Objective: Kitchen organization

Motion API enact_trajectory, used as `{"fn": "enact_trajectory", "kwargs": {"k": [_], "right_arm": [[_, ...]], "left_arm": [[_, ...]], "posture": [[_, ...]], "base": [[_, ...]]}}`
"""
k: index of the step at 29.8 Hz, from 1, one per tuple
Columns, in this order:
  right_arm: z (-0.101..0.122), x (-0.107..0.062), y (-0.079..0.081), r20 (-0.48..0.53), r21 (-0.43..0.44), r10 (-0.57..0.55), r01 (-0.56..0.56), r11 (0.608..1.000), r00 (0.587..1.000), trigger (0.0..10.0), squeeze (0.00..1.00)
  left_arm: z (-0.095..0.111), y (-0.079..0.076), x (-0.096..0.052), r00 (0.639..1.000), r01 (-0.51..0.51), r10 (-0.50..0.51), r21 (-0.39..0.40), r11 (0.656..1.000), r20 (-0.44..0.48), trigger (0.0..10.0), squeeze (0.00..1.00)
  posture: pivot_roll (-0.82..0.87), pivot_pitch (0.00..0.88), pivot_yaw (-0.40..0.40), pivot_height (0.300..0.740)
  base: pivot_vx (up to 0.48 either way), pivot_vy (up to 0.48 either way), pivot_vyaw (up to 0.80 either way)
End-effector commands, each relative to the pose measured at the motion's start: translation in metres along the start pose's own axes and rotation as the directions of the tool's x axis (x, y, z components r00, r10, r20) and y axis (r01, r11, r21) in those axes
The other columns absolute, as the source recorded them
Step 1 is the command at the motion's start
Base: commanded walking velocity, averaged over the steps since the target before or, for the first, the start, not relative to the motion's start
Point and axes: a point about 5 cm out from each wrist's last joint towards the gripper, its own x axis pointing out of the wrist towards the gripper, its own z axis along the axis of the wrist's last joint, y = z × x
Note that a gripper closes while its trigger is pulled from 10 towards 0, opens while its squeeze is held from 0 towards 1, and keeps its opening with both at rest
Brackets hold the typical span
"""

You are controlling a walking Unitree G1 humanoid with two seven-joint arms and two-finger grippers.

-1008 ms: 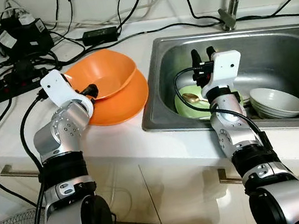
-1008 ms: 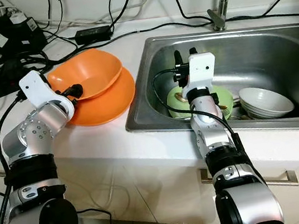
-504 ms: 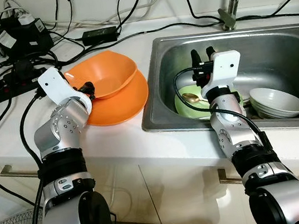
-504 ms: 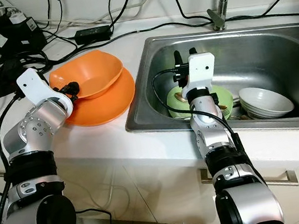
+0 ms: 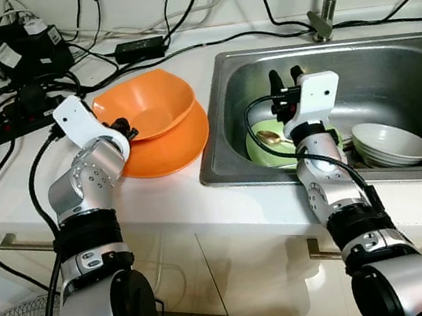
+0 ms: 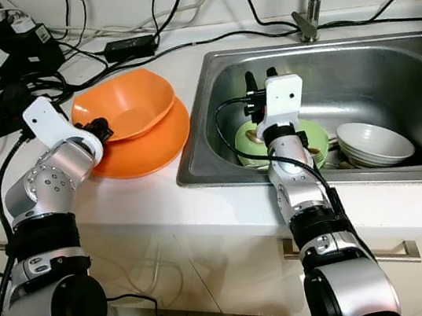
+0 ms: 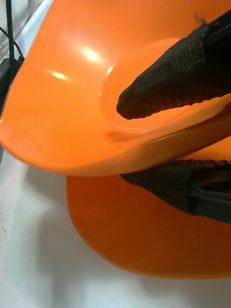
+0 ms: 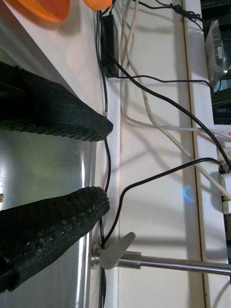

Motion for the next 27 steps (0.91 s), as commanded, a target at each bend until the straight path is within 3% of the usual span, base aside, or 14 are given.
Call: {"fn": "enact_trajectory", "kwargs": {"k": [1, 17, 27], "right_arm": [[-0.018, -0.012, -0.002, -0.075, 0.010, -0.010, 0.011, 1.000, 0.997, 10.0, 0.00], [-0.018, -0.011, -0.001, -0.081, 0.007, 0.003, -0.002, 1.000, 0.997, 10.0, 0.00], [-0.018, -0.010, 0.000, -0.081, 0.006, 0.011, -0.011, 1.000, 0.997, 10.0, 0.00]], "left_arm": [[-0.001, 0.001, 0.001, 1.000, -0.018, 0.018, -0.005, 1.000, -0.007, 0.0, 0.00], [-0.002, -0.001, -0.001, 1.000, -0.008, 0.008, -0.010, 1.000, -0.001, 0.0, 0.00], [0.009, -0.005, -0.005, 0.993, 0.031, -0.026, -0.042, 0.999, 0.111, 0.0, 0.00]], "posture": [[0.16, 0.036, 0.124, 0.740], [0.16, 0.027, 0.119, 0.740], [0.16, 0.014, 0.115, 0.740]], "base": [[0.000, 0.000, 0.00], [0.000, 0.000, 0.00], [0.000, 0.000, 0.00]]}}
